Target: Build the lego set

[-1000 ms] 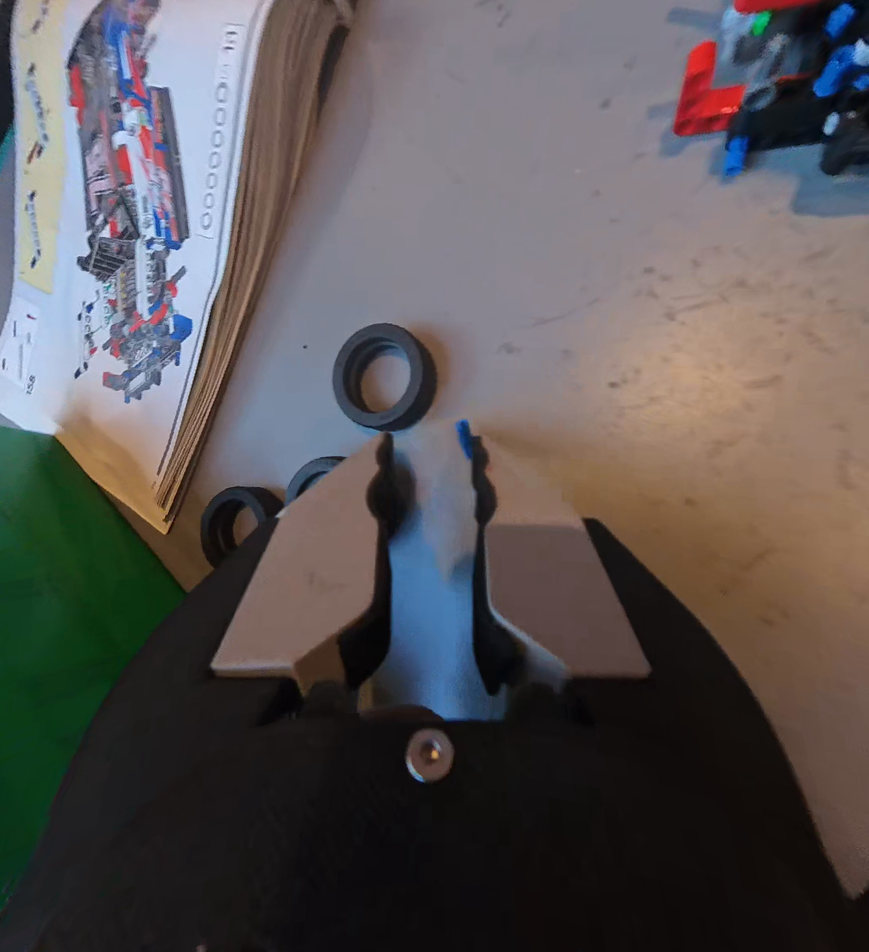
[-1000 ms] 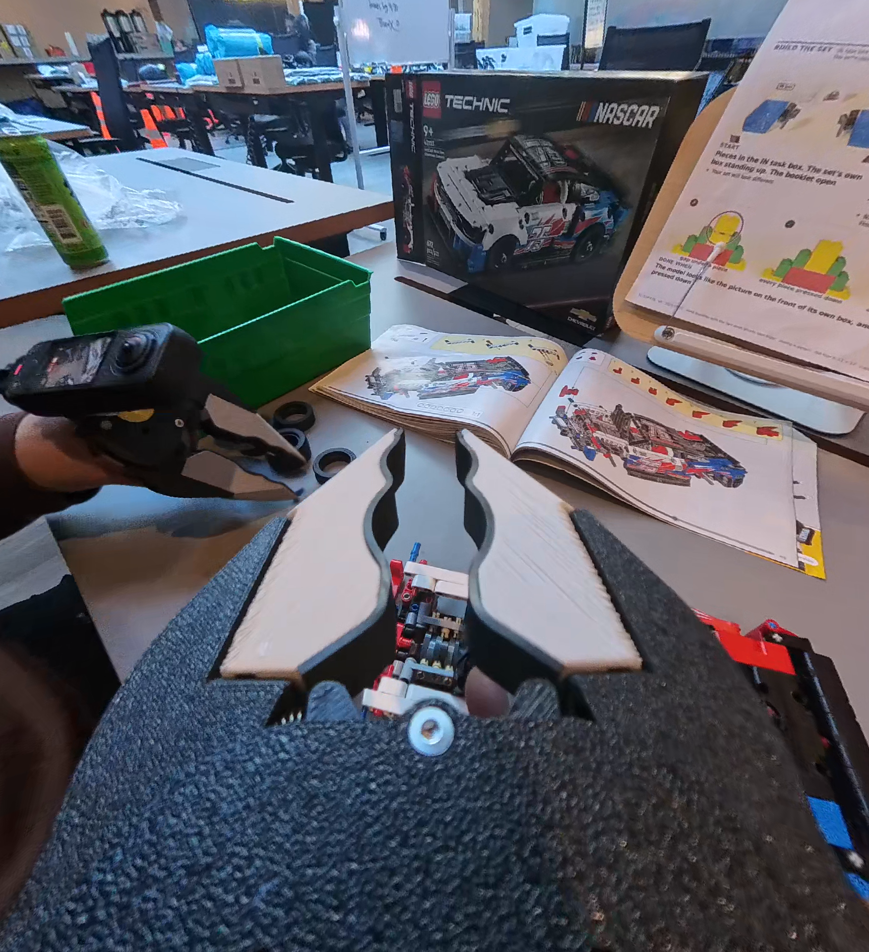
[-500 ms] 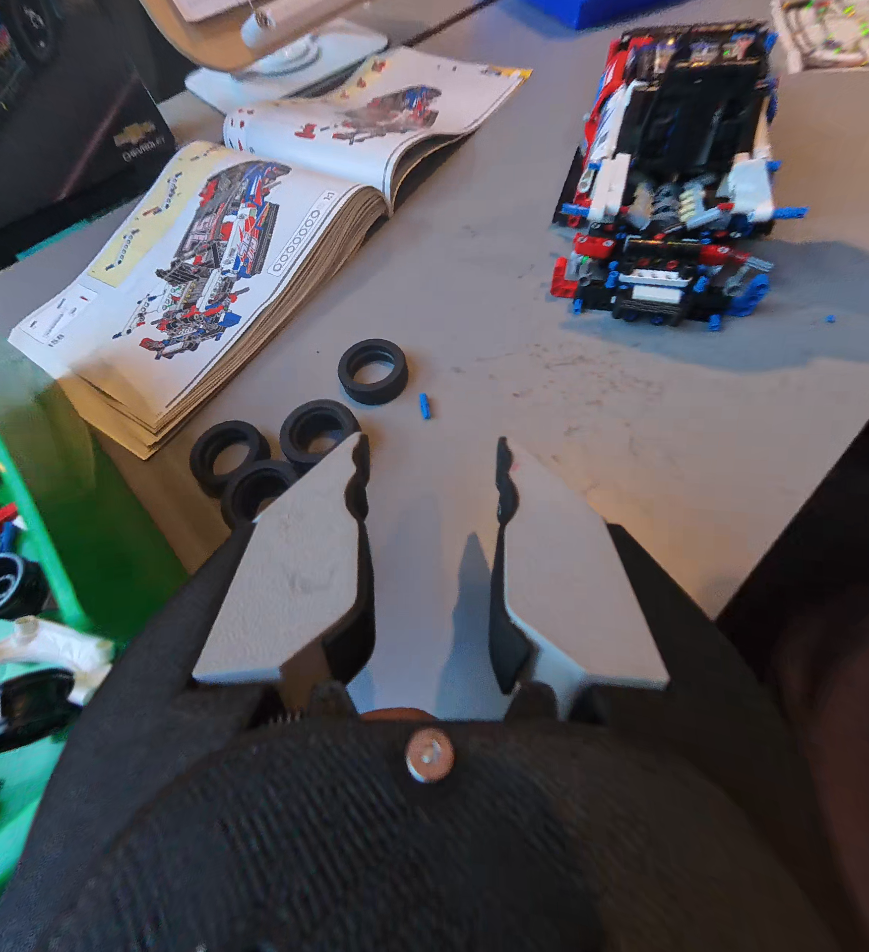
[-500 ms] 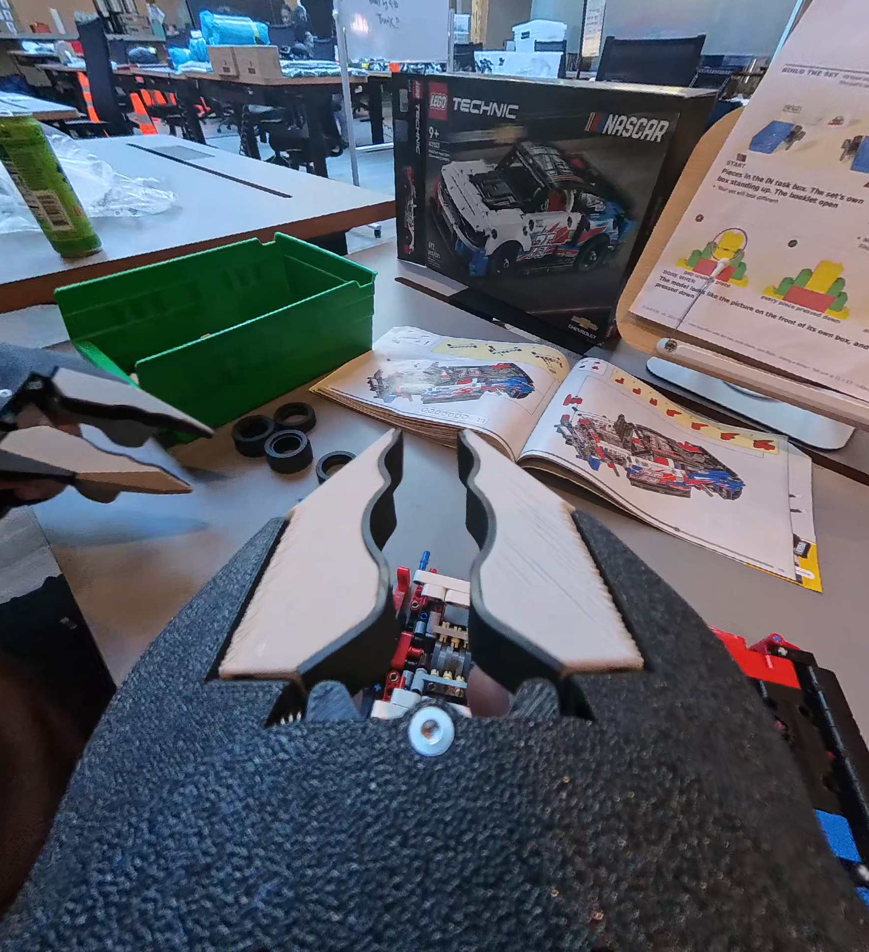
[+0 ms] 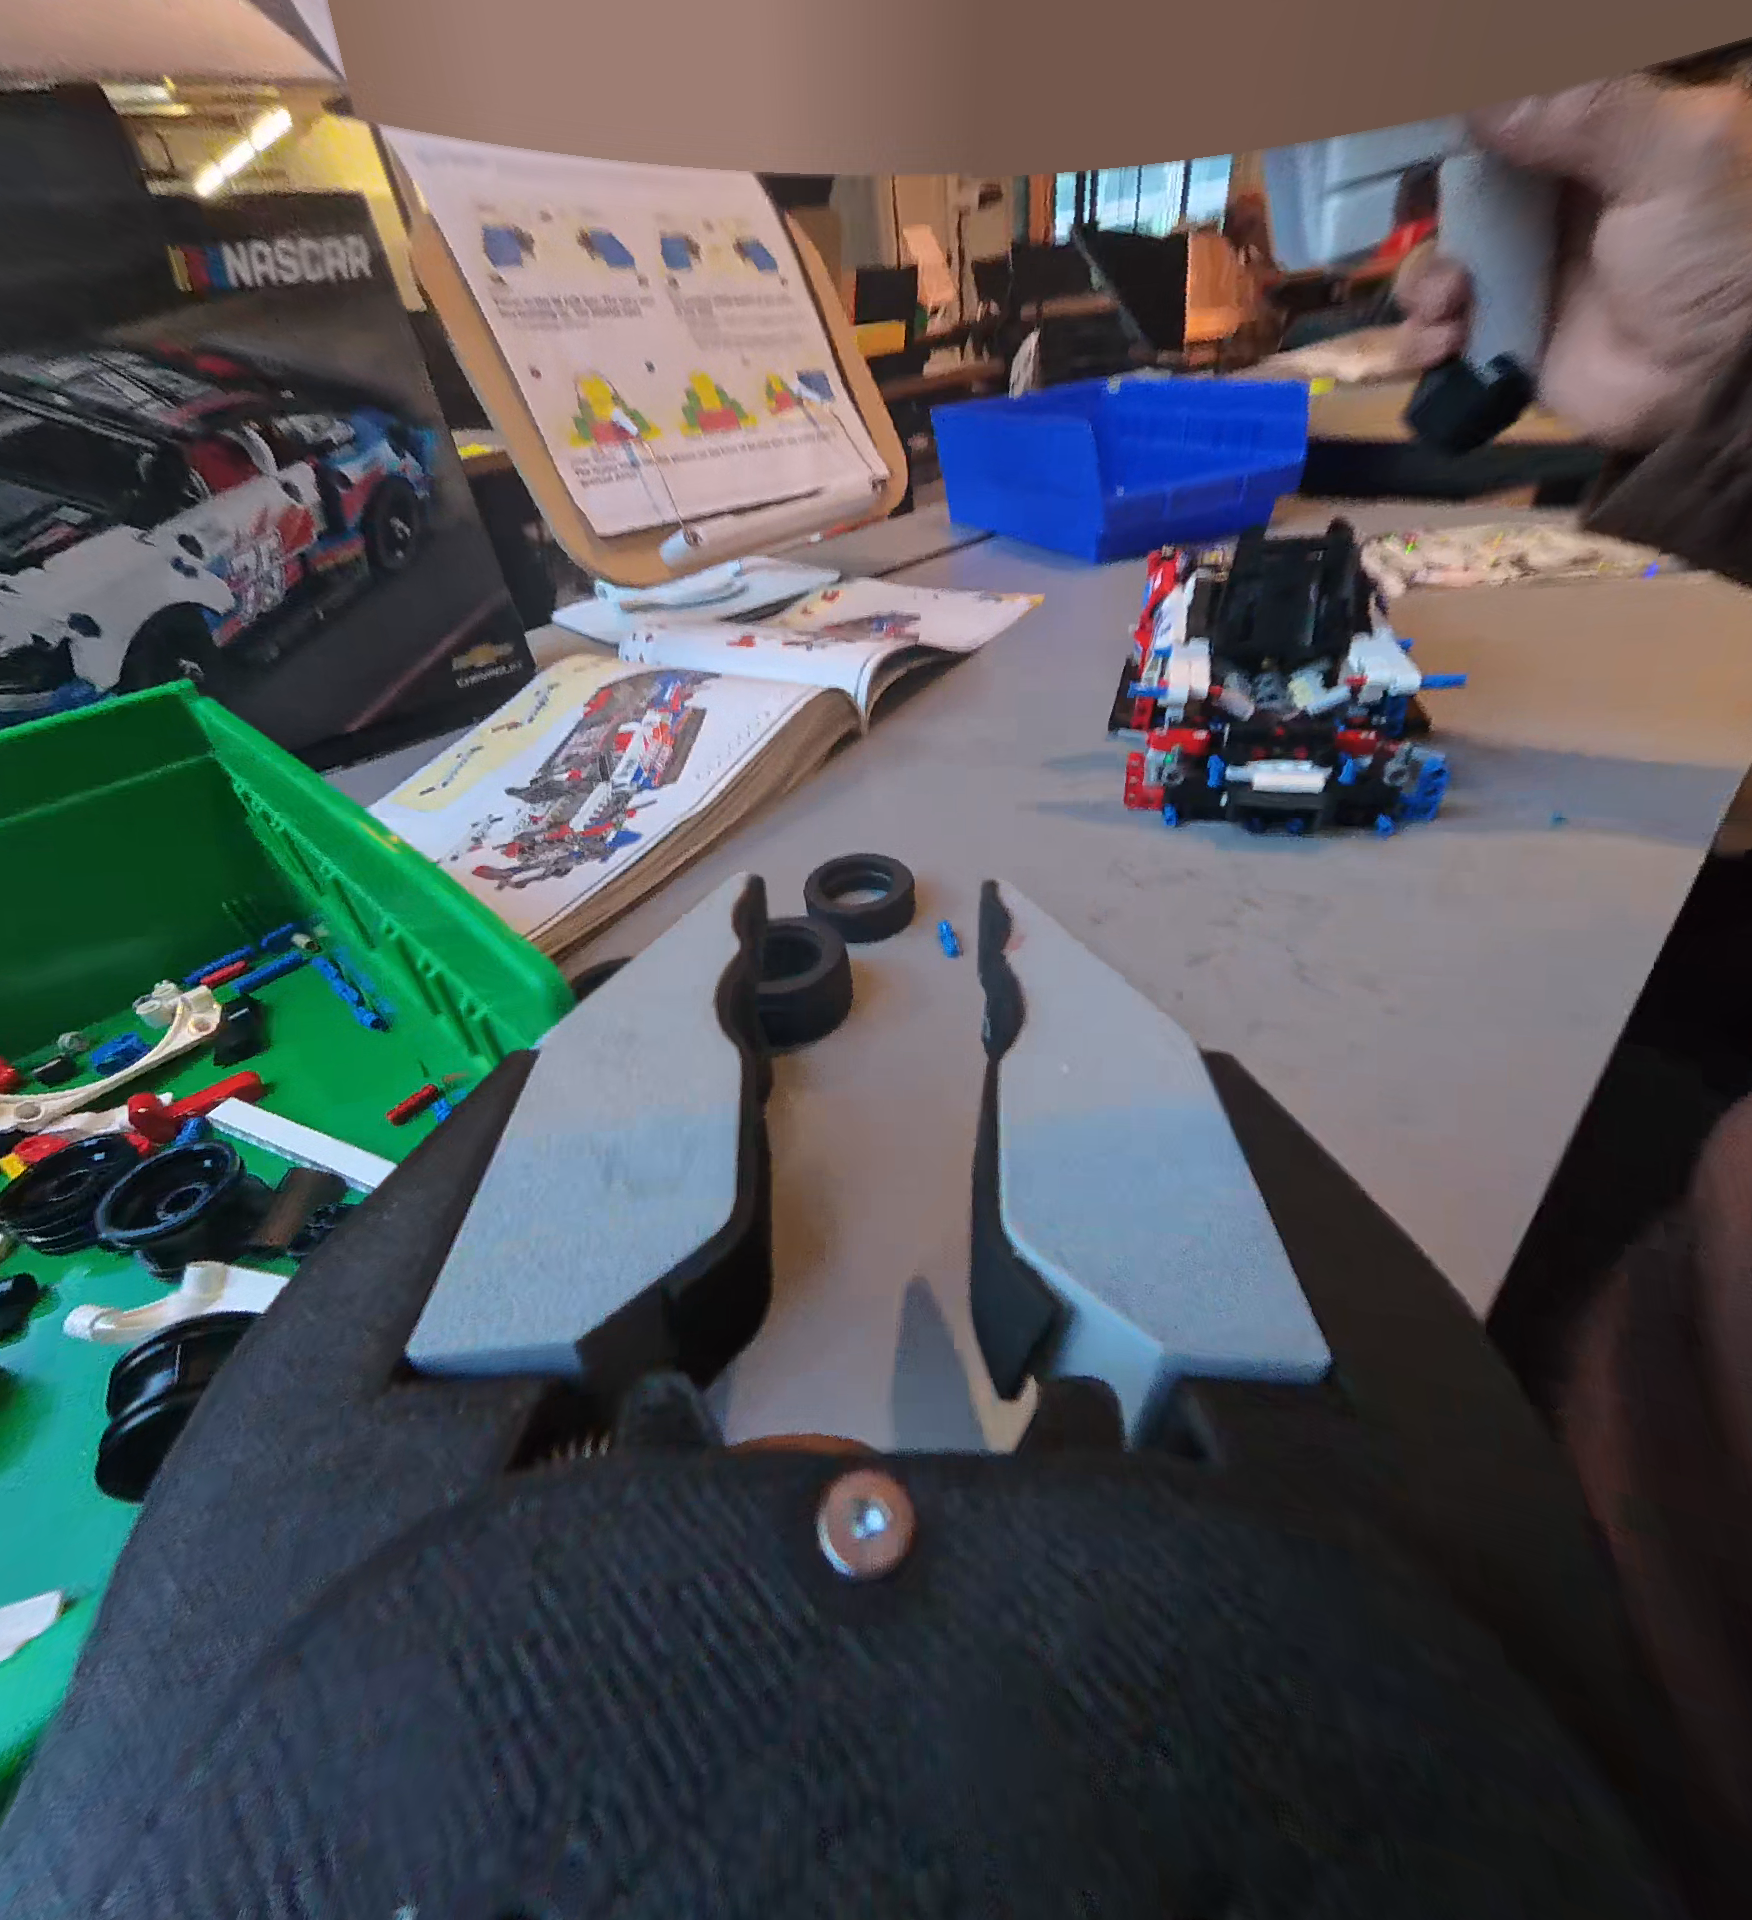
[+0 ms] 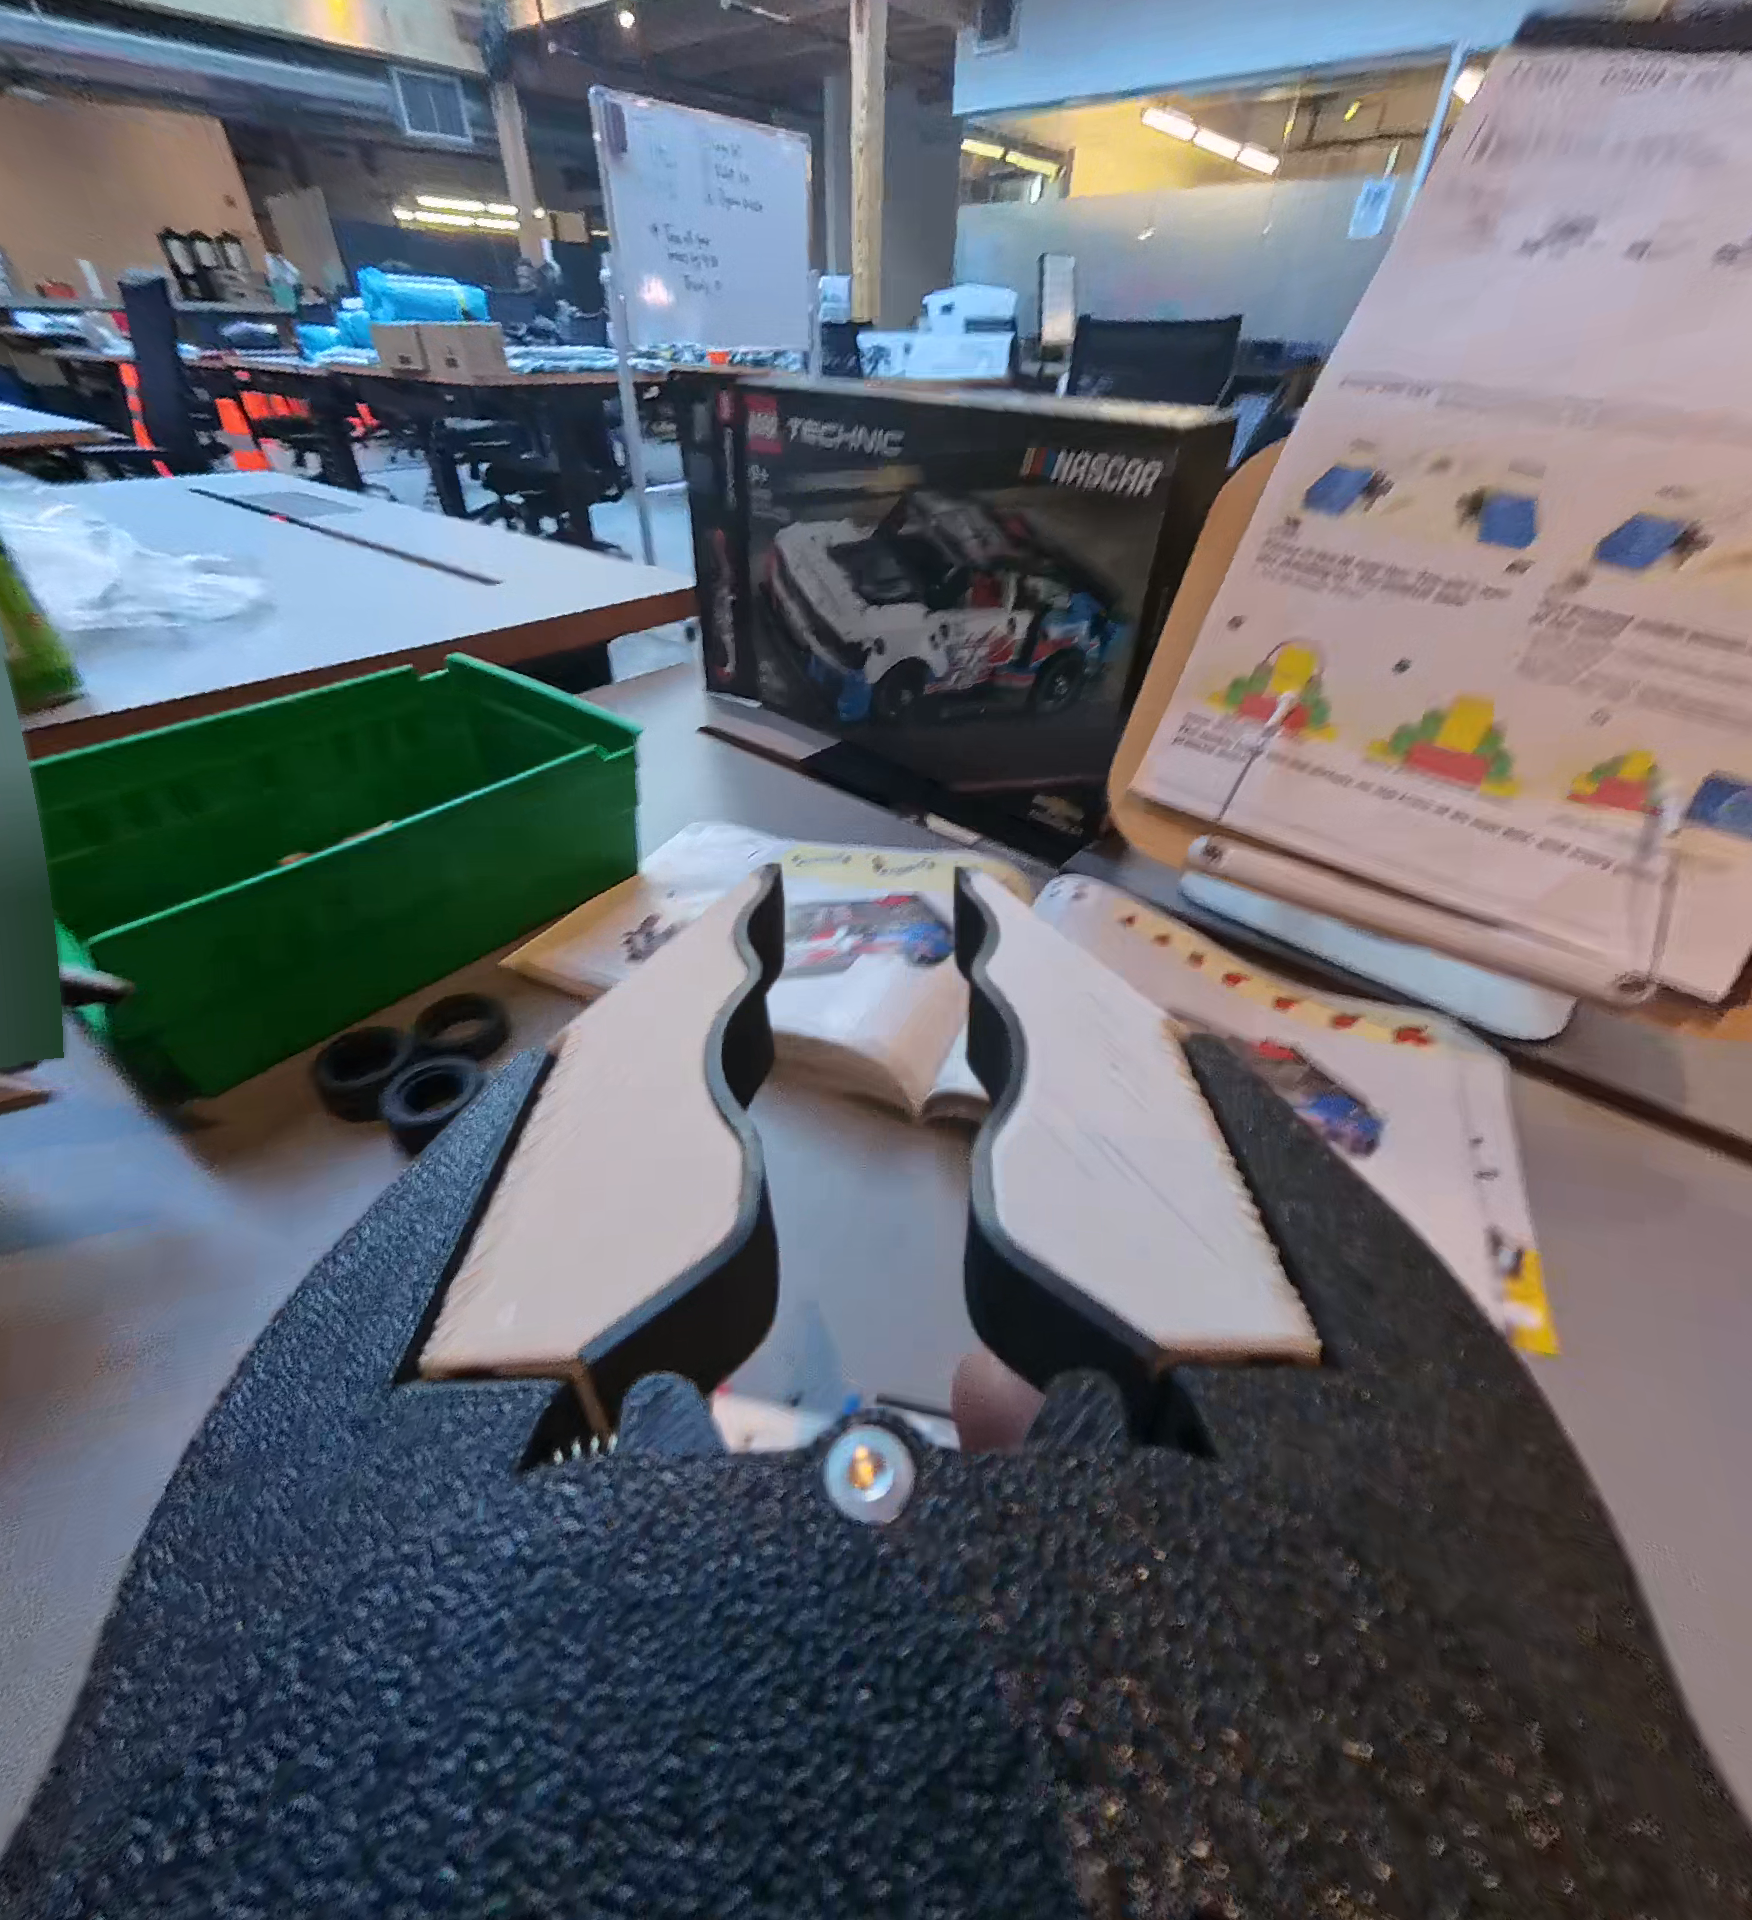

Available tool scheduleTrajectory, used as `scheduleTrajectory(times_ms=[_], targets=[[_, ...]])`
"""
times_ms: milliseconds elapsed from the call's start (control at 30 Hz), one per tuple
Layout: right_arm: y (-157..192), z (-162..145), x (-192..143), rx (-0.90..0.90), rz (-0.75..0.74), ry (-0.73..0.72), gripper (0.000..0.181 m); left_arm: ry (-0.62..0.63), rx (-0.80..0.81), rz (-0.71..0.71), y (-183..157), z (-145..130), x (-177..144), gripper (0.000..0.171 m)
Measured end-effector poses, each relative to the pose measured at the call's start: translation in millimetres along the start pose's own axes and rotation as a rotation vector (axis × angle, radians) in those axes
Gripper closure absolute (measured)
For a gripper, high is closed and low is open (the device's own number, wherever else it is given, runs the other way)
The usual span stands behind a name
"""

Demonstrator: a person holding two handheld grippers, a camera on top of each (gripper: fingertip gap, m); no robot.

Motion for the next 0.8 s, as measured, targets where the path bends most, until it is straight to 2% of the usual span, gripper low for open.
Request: scheduleTrajectory(times_ms=[100,200,300,433,667,800], targets=[[-11,25,19,-0.041,-0.033,-0.074,0.149,-0.071,-0.053,-0.022,5,7,-6,0.146],[-8,44,41,-0.039,0.002,-0.144,0.148,-0.054,-0.070,-0.040,5,5,-4,0.146],[2,48,63,-0.030,0.061,-0.162,0.147,-0.028,-0.097,-0.051,7,2,-1,0.147],[18,40,81,-0.038,0.118,-0.127,0.146,-0.056,-0.152,-0.057,13,5,-4,0.146],[45,39,68,-0.018,0.162,-0.118,0.144,-0.072,-0.144,-0.066,11,7,-6,0.145],[62,52,47,-0.021,0.141,-0.192,0.145,-0.096,-0.151,-0.053,13,9,-9,0.144]])
Point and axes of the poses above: each gripper's, where its closed fingertips meet, x out along the fingers, z out of its top, y = z × x across the jaws, the point moved 2 cm from there along -x, back along the fingers
